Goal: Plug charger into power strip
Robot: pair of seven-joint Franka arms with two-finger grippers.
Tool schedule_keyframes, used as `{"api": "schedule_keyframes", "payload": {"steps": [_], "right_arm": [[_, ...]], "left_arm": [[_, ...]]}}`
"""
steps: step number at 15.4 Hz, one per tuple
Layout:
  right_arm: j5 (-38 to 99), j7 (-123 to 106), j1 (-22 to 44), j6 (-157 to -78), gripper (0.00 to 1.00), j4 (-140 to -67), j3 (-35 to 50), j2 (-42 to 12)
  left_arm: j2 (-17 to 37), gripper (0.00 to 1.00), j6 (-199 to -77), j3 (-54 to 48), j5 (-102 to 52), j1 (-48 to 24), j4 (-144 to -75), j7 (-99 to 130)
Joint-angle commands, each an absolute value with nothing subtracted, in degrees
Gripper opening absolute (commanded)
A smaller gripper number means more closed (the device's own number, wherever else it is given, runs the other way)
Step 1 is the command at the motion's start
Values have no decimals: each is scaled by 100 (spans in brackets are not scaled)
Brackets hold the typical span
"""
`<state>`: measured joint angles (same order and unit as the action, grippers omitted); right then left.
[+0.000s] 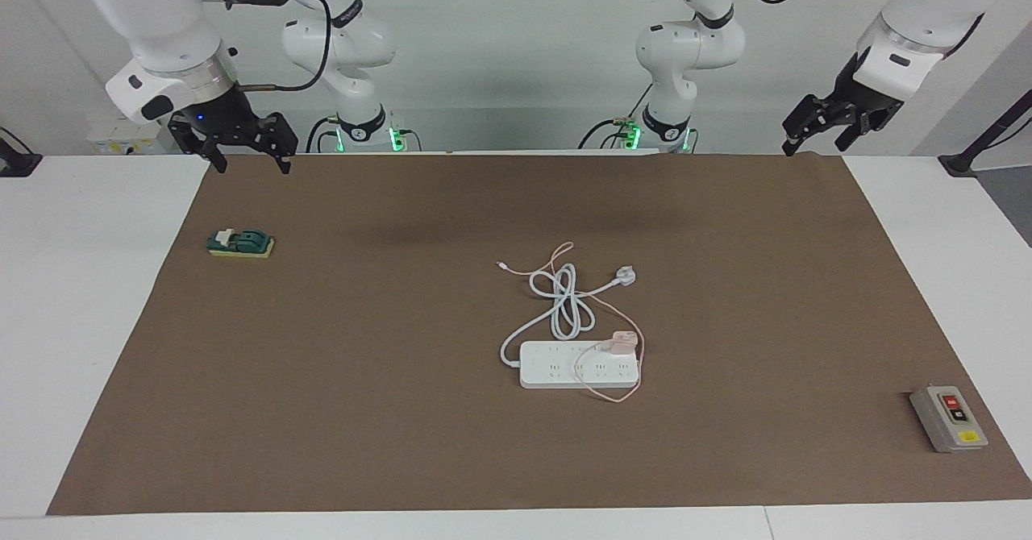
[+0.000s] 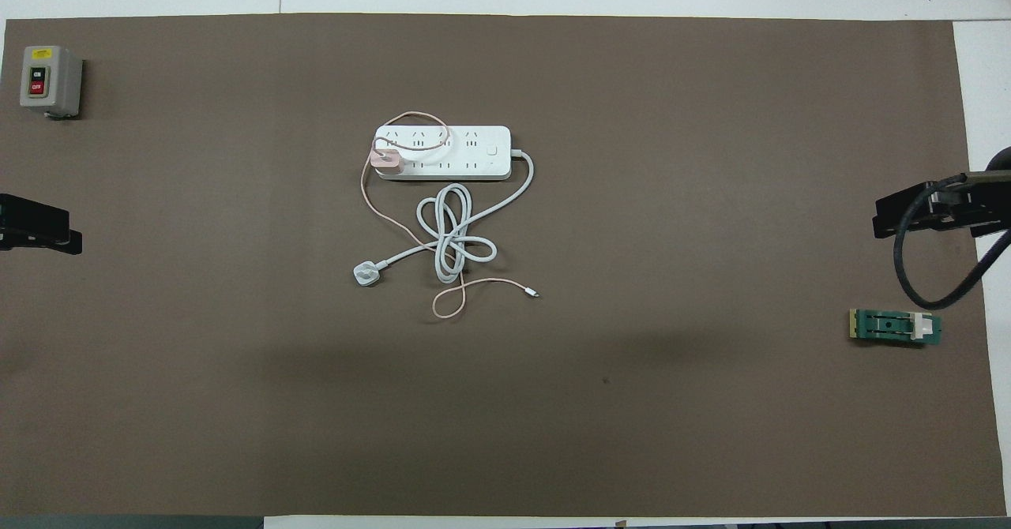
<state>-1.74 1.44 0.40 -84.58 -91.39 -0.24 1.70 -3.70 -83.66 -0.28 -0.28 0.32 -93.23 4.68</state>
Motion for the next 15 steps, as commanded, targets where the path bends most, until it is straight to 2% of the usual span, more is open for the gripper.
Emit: {"api": "schedule_keyframes", "payload": {"steps": [1,3,15], "right_arm": [[-229,185,-35,-8578,100,-9220,44,229],[-229,185,-35,-8578,100,-9220,35,229],[-229,193,-35,-8587,100,-9220,35,229]], "left_arm": [[-238,100,-8551,-149,106,114,-9299,475],[-54,100,-8658,-141,105,97,-9308,475],[-79,100,-8973,-149,105,-79,-9536,501]]}}
